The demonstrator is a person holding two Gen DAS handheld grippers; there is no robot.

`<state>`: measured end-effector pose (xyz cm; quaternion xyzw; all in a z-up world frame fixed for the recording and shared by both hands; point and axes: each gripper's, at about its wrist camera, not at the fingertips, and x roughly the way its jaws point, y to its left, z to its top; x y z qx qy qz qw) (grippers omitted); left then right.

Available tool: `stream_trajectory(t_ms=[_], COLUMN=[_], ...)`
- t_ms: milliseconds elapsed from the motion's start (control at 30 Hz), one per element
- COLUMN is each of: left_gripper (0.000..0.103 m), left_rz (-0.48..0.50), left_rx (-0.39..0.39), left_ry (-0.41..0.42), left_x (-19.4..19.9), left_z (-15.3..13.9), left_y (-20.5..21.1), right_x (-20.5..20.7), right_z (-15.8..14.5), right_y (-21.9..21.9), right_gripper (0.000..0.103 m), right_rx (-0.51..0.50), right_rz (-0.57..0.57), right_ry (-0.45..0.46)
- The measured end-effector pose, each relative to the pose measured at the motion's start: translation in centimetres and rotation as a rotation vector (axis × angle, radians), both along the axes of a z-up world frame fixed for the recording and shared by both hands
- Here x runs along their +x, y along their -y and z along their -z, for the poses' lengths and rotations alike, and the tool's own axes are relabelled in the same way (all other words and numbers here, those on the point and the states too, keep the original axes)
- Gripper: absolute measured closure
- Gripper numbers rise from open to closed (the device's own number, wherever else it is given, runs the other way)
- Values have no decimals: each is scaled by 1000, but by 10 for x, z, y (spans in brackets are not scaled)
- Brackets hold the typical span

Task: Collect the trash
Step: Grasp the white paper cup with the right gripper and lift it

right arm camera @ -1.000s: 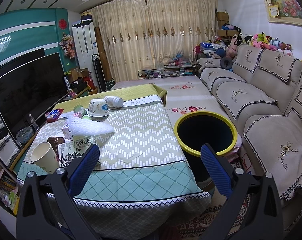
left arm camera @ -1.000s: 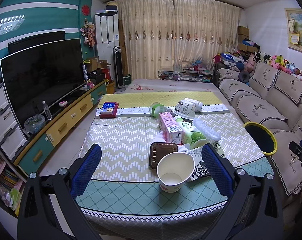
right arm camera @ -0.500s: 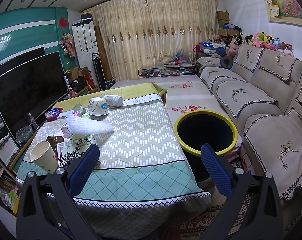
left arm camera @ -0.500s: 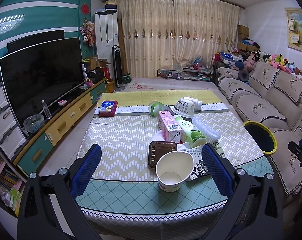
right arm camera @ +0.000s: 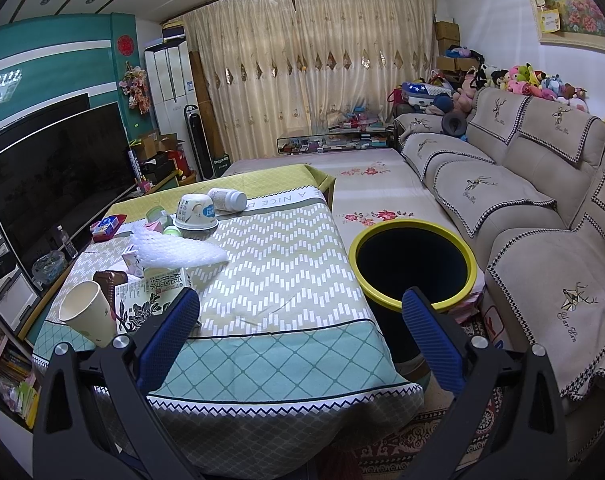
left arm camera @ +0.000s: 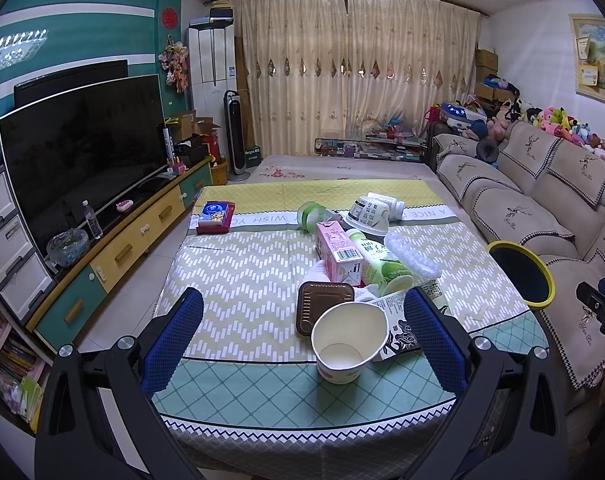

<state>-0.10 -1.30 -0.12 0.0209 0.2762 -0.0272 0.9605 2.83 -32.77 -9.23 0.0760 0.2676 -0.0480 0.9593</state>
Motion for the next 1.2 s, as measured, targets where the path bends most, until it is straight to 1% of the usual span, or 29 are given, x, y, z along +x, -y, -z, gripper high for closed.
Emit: stream_trajectory(t_ms=[233,300,467,533,700,767,900,1033,1133,1200], left_gripper=[4,4,4,4,4,4,4,4,4,4], left_rz=[1,1,-8,-17,-38,-50,-82,-108,-123,-132], left_rx=[0,-1,-9,-13,-9,-7,-16,-32,-39,-42], left_ry=[2,2,5,8,14,17,15,7,2,-1], left_x=[-1,0,2,2,3,3,6,9,11,12], left_z=[1,1,1,0,2,3,7,11,14,16], left_y=[1,1,-6,-10,-17,-22,-36,-52,-62,-68], right_x=[3,4,7,8,23,29,32,42,48,59], right_z=[8,2,5,7,16,21,25,31,38,42], right_y=[-5,-9,-22,-31,-71,-89,-133,-175,-199,-211], right_gripper=[6,6,6,6,6,6,6,6,6,6], right_rx=[-4,-7,-20,-18,-20,-5,-36,-53,-82,-76], right_rz=[-23,-30,-97,-149,-294,-369,-529,-677,-732,-758], right_ry=[-5,-7,5,8,-18,-30,-6,-11,-14,-25])
